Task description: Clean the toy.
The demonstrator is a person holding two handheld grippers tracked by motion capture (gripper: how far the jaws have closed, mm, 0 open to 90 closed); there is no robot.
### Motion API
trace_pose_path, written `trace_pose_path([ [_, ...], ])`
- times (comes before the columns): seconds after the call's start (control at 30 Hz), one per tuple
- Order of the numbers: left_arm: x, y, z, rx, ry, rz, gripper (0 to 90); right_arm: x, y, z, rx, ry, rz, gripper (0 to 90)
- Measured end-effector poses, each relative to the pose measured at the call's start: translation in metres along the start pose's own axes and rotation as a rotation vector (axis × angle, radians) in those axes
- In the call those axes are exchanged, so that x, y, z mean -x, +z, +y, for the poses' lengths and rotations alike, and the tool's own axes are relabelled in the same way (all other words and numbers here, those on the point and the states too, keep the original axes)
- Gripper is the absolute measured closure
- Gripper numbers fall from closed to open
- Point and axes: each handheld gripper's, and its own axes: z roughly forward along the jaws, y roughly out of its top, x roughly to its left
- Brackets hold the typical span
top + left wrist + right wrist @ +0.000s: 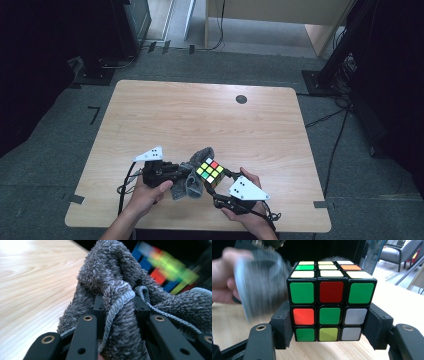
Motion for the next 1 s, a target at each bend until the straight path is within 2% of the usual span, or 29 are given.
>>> trace_pose_path([
  [0.07,0.003,0.003,-0.002,-0.023,0.068,0.049,71.5,0.002,-0.002,0.002,0.01,0.01,-0.012,34.6],
  [0.1,0.004,0.004,-0.003,-0.024,0.077,0.057,71.4,0.003,-0.003,0.003,0.017,0.02,-0.023,34.6],
  [0.17,0.008,0.007,-0.004,-0.042,0.131,0.094,71.4,0.005,-0.003,0.003,0.025,0.037,-0.033,34.6],
  [0.33,0.029,0.029,-0.014,-0.128,0.32,0.157,71.0,0.003,-0.004,0.006,0.055,0.066,-0.058,34.6],
  [0.37,0.036,0.034,-0.016,-0.124,0.351,0.152,71.0,0.002,-0.004,0.007,0.059,0.069,-0.062,34.6],
  [0.43,0.045,0.038,-0.017,-0.084,0.384,0.146,71.0,-0.001,-0.001,0.007,0.063,0.078,-0.06,34.6],
  [0.53,0.049,0.034,-0.013,-0.003,0.37,0.138,71.3,-0.003,0.001,0.004,0.051,0.094,-0.083,34.6],
  [0.6,0.048,0.029,-0.012,0.029,0.361,0.14,72.0,0.0,0.0,0.004,0.06,0.114,-0.089,34.6],
  [0.67,0.047,0.023,-0.012,0.067,0.367,0.138,72.8,0.003,-0.002,0.004,0.076,0.14,-0.088,34.6],
  [0.77,0.048,0.019,-0.012,0.099,0.382,0.134,73.1,0.008,-0.005,0.004,0.078,0.146,-0.118,34.6],
  [0.9,0.045,0.02,-0.014,0.072,0.377,0.14,72.8,0.014,-0.006,0.003,0.065,0.162,-0.162,34.6],
  [1.0,0.045,0.027,-0.017,0.015,0.373,0.18,72.4,0.012,-0.006,0.004,0.07,0.174,-0.147,34.6],
])
